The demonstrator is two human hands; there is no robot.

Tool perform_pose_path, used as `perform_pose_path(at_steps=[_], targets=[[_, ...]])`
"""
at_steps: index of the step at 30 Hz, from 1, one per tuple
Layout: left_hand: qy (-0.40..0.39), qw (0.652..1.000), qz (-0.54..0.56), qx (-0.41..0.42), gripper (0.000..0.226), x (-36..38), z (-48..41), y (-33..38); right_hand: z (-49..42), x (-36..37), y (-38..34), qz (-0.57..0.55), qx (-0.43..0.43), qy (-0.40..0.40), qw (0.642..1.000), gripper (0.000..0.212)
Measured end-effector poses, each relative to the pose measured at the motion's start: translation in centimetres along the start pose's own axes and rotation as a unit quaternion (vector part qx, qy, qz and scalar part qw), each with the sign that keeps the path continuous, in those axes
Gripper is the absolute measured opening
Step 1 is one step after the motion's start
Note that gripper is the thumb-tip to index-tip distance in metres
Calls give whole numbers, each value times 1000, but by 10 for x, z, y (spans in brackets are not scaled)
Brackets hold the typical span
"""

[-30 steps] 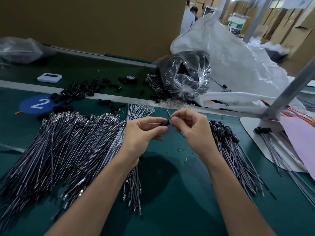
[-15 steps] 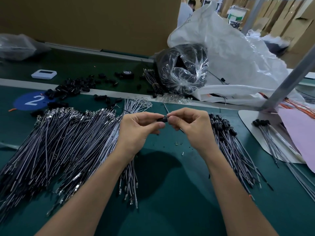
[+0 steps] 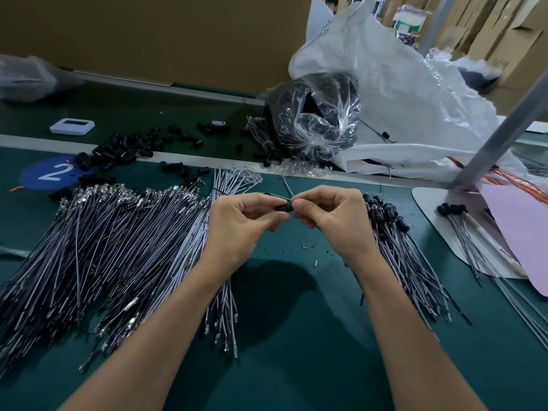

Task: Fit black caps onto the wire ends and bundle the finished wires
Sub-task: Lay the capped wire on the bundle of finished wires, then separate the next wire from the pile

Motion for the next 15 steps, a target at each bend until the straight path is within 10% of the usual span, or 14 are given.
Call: perform_pose_path(at_steps=[15], targets=[[-39,999,30,-7,18,-1,-2,-4,2,0,-1,8,-31,-59,998,23]])
Point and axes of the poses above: each hand's wrist, its own z-axis away from the middle knuckle, its own x-axis out of the palm, y = z × x, the point moved 5 cm from there along -z, towards the middle knuckle, and after that the axes turned 14 degrees about -y, right-handed, at the moved point
